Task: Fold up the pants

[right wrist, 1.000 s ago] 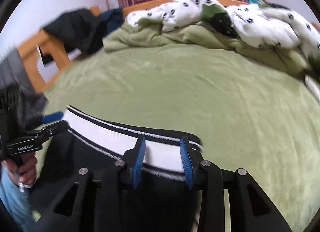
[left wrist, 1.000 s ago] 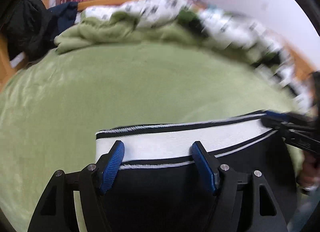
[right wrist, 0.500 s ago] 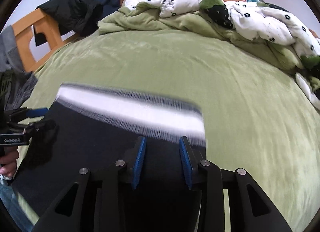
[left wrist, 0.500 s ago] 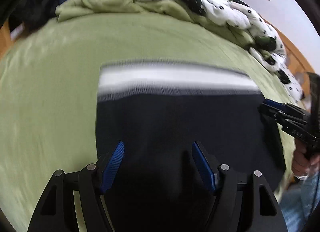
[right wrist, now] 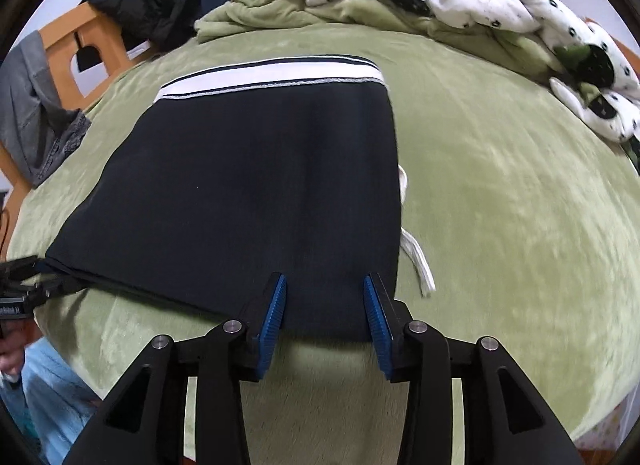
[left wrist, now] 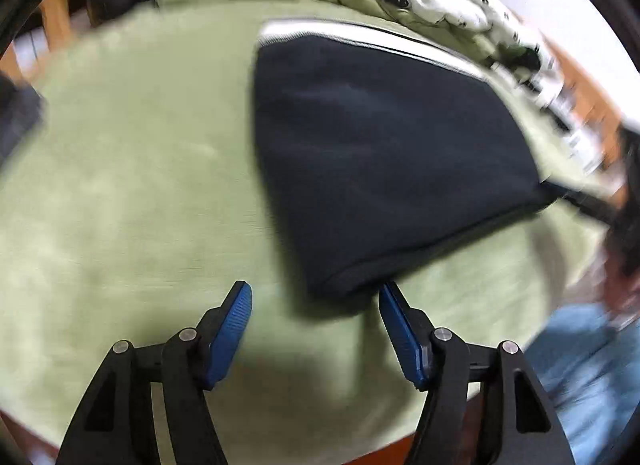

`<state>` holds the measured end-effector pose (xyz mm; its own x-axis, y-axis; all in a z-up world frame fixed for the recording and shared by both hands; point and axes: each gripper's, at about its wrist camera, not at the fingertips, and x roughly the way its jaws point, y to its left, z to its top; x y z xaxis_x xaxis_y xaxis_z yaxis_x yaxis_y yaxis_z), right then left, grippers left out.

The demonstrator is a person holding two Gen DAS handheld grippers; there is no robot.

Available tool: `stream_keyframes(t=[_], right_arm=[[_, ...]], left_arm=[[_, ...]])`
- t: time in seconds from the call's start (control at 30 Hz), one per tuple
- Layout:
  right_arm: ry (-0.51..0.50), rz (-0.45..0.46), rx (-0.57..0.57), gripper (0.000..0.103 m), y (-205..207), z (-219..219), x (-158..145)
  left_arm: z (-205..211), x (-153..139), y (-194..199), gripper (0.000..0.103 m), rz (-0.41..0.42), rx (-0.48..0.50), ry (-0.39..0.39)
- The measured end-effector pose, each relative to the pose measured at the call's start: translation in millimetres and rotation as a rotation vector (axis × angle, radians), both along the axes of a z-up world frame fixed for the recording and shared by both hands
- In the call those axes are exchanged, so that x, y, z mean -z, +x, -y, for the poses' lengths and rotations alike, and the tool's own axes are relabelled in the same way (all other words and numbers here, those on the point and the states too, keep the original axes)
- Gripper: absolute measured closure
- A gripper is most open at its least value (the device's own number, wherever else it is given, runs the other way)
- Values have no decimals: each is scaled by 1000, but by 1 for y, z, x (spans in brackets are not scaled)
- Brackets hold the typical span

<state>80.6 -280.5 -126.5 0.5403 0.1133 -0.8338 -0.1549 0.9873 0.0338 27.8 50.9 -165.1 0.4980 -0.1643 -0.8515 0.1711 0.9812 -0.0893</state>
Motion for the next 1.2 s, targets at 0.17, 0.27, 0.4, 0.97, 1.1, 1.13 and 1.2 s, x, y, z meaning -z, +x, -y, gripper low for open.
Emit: stream_keyframes(t=[0.17,0.27,0.4,0.97,1.1,1.13,1.2], right_arm=[[4,18,0,63,-5,1,-7],[15,-2,10,63,-2,2,-5],[16,-5,18,63,0,3,-5],[-43,10,3,63,0,-3,-2],[-53,14,2,62,0,-4,-1],[-59,15,1,62,1,-4,0],[-72,17,-1,62,1,-6,1]], left_arm=[[15,1,-18,45,87,90,254],[21,6,-16,47,110,117,303],[22,5,-2,48,109,119,242],[17,7,-5,53,131,176,101],[26,-1,1,73,208,161,130],[25,-4,4,78,227,139,121],[14,-13,2,86,285,90,29]])
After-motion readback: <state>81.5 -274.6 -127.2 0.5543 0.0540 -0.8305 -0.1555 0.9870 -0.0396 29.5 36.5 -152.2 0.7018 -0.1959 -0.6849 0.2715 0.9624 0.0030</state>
